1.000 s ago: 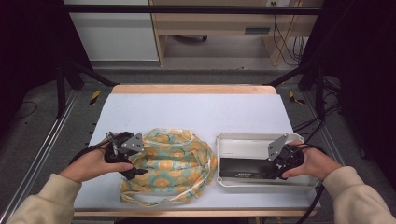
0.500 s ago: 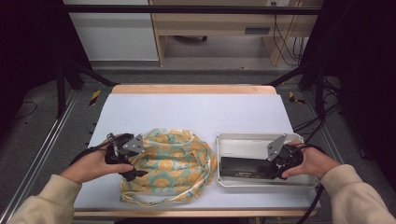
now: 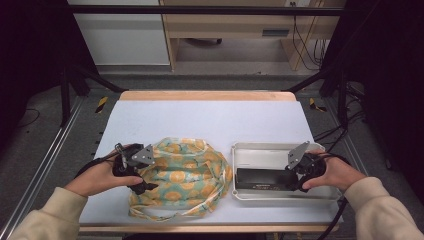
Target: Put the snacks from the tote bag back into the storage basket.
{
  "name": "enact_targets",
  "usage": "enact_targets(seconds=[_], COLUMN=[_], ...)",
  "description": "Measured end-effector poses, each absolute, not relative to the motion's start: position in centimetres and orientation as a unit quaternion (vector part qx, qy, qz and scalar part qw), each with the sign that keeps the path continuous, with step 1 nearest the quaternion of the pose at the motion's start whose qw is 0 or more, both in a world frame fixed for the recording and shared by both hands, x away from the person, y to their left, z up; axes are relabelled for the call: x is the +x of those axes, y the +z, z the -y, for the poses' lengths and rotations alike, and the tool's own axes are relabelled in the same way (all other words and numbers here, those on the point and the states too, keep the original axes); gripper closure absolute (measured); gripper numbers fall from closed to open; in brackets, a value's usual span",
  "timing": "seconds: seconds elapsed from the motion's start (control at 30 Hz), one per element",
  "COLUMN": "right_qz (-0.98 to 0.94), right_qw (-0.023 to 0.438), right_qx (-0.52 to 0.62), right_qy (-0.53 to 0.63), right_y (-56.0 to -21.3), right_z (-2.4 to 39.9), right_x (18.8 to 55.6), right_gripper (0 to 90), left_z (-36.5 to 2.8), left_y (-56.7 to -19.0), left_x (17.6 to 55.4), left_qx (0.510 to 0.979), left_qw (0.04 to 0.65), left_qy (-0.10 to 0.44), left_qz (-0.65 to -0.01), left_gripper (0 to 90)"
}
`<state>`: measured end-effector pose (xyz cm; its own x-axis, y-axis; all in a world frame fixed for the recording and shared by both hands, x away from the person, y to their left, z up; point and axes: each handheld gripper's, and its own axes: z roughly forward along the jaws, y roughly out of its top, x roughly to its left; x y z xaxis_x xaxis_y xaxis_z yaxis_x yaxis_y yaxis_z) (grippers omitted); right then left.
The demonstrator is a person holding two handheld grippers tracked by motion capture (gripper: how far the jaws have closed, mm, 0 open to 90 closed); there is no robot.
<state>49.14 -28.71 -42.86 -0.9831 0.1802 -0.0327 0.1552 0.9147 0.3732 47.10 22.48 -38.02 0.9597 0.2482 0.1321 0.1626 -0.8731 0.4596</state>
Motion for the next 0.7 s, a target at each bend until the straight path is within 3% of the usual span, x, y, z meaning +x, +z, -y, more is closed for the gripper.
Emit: enact_targets(seconds=[0.37, 0.7], right_qz=[-0.971, -0.962], right_qw=[0.062, 0.082], right_qx=[0.112, 0.127], right_qy=[0.202, 0.228], right_y=[-41.6, -41.4], right_z=[28.6, 28.6], right_x=[48.2, 47.5], right_gripper=[9.1, 7.2], left_z=[-22.5, -21.9], left_y=[-37.5, -37.5], left_x=[47.3, 46.9], left_qx=[0.960, 0.959], left_qw=[0.237, 0.243], left_qy=[0.101, 0.108], left_qz=[-0.106, -0.101], left_gripper=[8.5, 8.2])
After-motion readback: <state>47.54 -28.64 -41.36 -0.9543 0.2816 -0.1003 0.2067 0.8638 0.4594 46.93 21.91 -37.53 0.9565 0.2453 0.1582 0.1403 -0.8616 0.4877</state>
